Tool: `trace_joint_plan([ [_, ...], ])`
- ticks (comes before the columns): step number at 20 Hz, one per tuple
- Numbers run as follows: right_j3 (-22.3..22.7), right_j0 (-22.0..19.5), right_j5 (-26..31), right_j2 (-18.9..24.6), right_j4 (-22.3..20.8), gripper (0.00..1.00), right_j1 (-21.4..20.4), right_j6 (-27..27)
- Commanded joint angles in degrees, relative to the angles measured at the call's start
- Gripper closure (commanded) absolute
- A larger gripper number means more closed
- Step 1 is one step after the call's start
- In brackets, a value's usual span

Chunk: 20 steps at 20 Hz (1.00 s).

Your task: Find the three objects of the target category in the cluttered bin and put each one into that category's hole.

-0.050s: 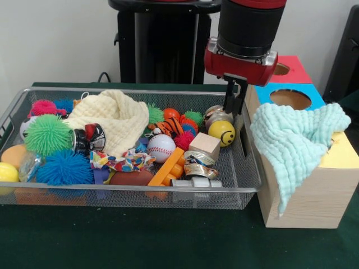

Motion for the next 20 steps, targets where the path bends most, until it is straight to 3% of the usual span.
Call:
trace_joint_plan([
  [1, -1.98, 0.13, 0.82, 6.15, 2.16, 1.00, 3.16, 10.20],
  [5, -6.06, 0.79, 1.87, 5.46, 2.05, 1.00, 5.30, 11.61],
  [10, -7.59, 1.29, 2.06, 5.01, 2.21, 1.00, 6.04, 11.75],
  [18, -5.22, 1.34, -4.88, 5.26, 1.26, 1.00, 6.27, 9.37],
  [19, -4.77, 1.40, -5.10, 5.51, 1.56, 0.00, 6.20, 9.40],
  [20, -5.32, 1.79, -5.15, 5.09, 1.25, 0.00, 6.42, 9.60],
])
